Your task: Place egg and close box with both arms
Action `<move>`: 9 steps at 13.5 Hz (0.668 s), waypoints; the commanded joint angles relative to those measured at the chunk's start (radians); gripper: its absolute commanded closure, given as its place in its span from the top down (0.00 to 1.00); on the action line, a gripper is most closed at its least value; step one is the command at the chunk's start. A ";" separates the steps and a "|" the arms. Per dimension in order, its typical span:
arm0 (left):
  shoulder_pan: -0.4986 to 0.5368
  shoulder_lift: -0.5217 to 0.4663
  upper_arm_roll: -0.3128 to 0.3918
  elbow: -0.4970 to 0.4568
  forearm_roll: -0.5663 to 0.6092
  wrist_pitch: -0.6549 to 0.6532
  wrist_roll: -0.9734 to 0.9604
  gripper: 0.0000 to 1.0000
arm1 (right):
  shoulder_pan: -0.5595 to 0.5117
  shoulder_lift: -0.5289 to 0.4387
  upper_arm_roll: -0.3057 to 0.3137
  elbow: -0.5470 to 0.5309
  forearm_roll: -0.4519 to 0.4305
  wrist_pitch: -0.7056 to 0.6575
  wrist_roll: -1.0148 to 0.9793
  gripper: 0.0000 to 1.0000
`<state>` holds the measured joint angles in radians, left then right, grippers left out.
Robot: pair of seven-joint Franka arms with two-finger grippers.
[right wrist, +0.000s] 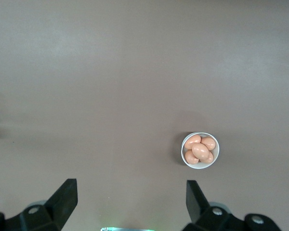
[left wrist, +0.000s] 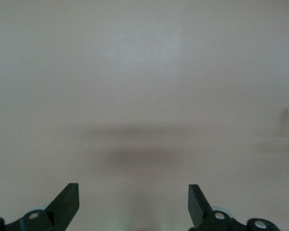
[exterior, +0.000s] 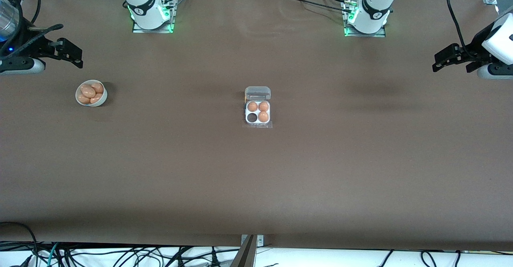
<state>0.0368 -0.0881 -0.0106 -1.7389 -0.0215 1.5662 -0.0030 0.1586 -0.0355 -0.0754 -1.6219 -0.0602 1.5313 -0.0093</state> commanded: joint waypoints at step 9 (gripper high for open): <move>0.014 0.013 -0.006 0.019 -0.002 -0.005 0.025 1.00 | -0.005 0.110 -0.003 -0.006 -0.010 -0.077 -0.078 1.00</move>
<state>0.0401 -0.0835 -0.0106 -1.7388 -0.0215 1.5668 -0.0030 0.1596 0.0359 -0.0747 -1.6358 -0.0623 1.4892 -0.0618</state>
